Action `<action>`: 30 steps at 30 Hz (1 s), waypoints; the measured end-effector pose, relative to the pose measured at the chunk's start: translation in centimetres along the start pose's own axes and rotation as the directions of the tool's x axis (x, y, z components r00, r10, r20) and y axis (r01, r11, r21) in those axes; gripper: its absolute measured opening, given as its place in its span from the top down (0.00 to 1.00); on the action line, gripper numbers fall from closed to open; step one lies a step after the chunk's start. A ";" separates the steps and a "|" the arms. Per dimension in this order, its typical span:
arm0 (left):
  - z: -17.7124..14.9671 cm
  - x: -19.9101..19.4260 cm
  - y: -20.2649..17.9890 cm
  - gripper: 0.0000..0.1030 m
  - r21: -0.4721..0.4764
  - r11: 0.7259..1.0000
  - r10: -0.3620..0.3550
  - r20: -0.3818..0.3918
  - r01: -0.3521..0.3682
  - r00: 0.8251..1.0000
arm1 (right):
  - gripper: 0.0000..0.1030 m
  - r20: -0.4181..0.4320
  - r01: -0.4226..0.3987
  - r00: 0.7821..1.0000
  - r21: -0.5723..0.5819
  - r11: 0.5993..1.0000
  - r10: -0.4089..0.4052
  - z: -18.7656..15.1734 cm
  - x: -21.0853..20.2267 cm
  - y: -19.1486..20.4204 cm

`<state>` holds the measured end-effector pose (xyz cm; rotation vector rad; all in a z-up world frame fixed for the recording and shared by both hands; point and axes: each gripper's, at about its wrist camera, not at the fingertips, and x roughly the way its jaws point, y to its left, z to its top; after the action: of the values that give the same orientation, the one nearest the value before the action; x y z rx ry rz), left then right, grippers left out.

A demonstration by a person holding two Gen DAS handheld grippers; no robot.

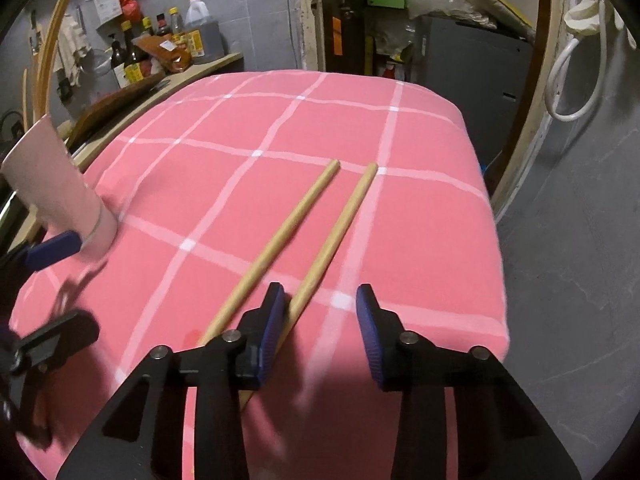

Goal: Organize utensils
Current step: 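Move the right tool back over the last two chopsticks and close on one, then lift the plain chopstick upright with the right tool toward the caddy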

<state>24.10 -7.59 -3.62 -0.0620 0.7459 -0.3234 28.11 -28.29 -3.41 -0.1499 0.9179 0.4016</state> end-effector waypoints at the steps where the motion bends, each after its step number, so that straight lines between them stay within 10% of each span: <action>1: 0.2 0.3 -0.1 0.09 0.001 1.000 -0.009 -0.009 0.009 1.000 | 0.70 0.000 0.000 1.000 0.000 1.000 0.000 -0.4 -0.2 -0.5; 10: 2.4 4.2 -1.3 0.38 0.001 0.996 -0.085 -0.095 0.085 0.992 | 0.87 0.011 -0.035 0.999 0.021 0.999 0.035 -1.2 -1.1 -1.8; 30: 4.8 8.4 -3.0 0.89 -0.018 0.988 -0.156 -0.192 0.155 0.969 | 0.90 0.043 -0.072 0.997 0.264 0.962 0.063 0.7 1.3 -3.9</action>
<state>32.34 -13.31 -5.13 -0.0932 0.9364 -0.4831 30.93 -31.24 -4.19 0.1344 0.9359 0.3389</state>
